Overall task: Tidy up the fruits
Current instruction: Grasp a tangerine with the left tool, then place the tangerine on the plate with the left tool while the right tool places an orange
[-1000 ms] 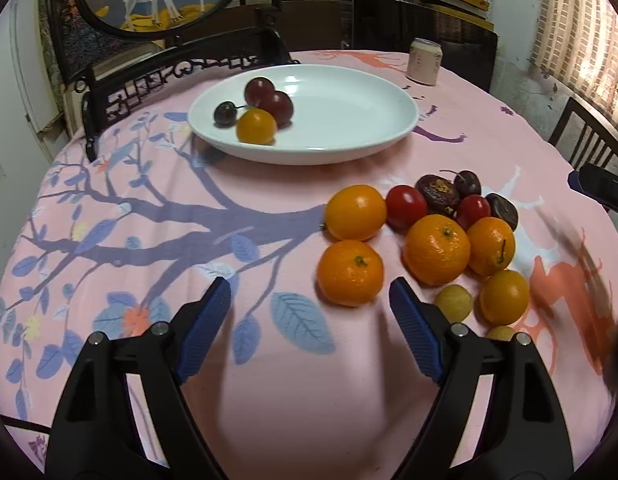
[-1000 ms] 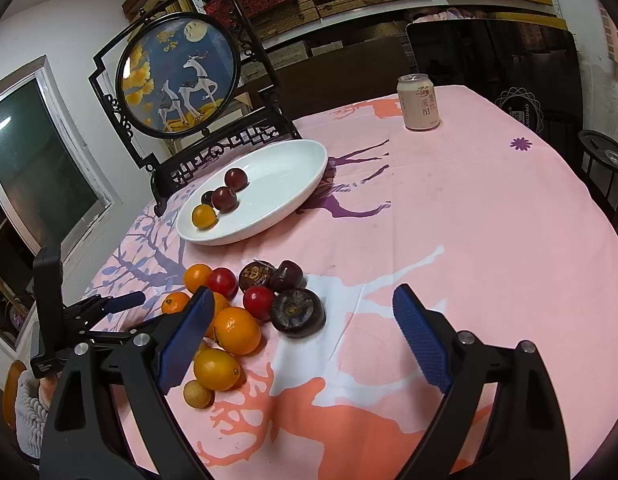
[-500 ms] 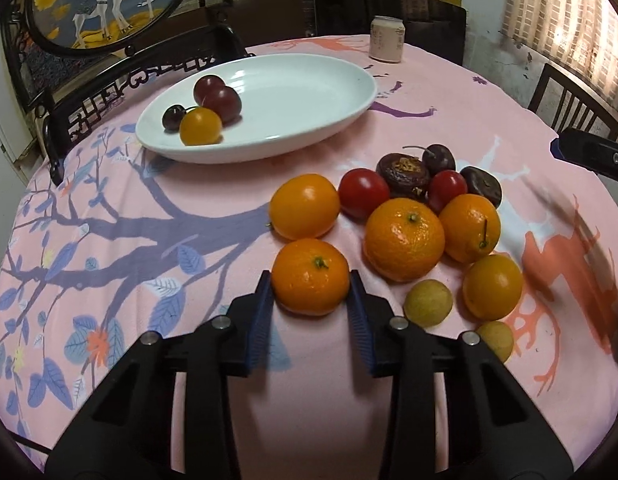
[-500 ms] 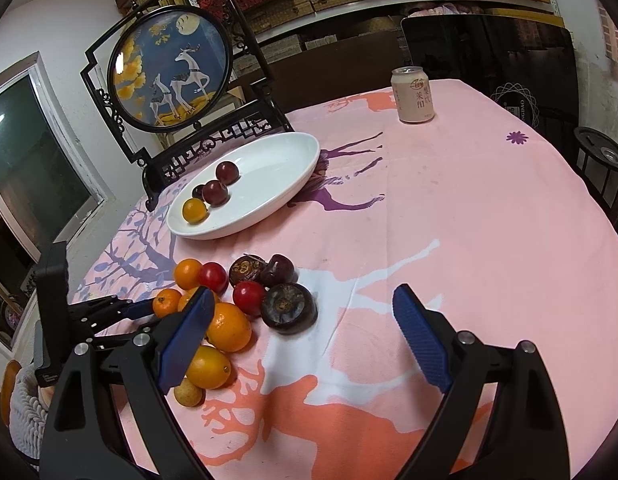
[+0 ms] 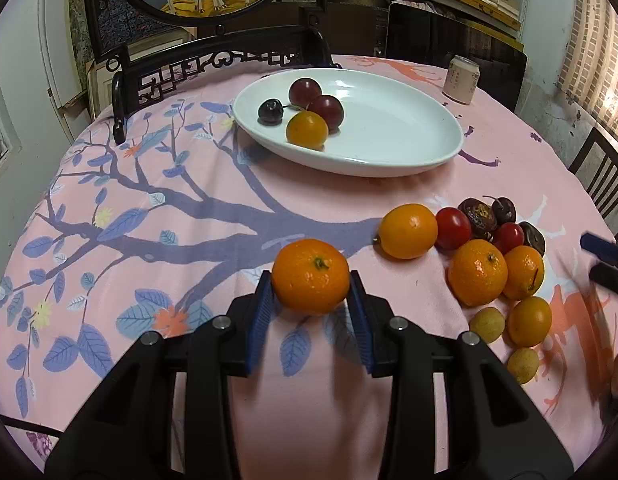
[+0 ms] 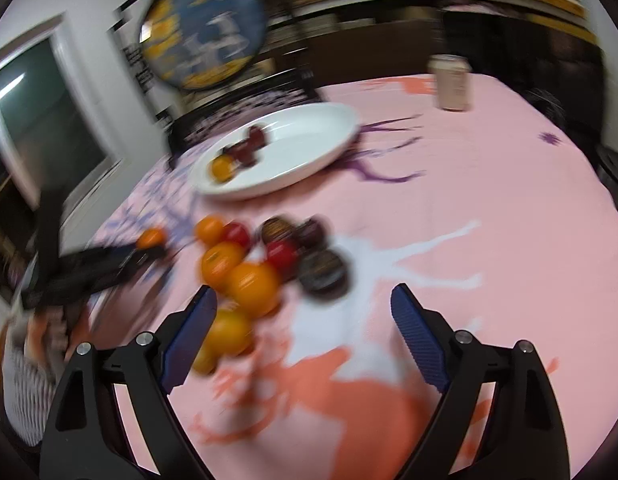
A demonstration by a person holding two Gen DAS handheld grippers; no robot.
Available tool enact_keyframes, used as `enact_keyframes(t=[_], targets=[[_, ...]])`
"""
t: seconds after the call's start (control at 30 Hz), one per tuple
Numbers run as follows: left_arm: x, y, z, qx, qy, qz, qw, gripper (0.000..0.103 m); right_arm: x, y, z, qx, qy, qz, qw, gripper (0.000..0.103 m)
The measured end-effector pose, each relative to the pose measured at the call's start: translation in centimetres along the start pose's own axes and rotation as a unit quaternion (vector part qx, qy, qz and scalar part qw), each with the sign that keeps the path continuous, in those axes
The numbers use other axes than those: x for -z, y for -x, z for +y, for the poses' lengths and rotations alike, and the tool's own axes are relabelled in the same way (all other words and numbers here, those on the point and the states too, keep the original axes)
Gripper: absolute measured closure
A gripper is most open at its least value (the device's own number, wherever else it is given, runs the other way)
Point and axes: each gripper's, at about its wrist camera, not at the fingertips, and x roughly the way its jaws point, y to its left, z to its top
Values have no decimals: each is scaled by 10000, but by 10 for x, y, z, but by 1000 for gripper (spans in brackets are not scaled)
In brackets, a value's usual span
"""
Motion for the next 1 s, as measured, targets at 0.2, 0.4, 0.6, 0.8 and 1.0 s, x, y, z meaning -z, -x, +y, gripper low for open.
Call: enact_keyframes(t=[0.2, 0.4, 0.6, 0.8, 1.0], targets=[[3, 1, -4, 15, -79, 2, 10000, 65, 18, -10, 32, -100, 572, 328, 9978, 35], [4, 0, -8, 29, -170, 28, 9998, 65, 16, -26, 36, -398, 292, 614, 9969, 36], [6, -3, -12, 26, -258, 94, 9996, 65, 9, -47, 32, -670, -154, 934, 9933, 51], [7, -6, -14, 4, -299, 135, 9995, 65, 11, -44, 37, -607, 21, 852, 9945, 65], [-3, -1, -7, 128, -119, 49, 9998, 65, 3, -15, 21, -567, -127, 408, 9975, 65]])
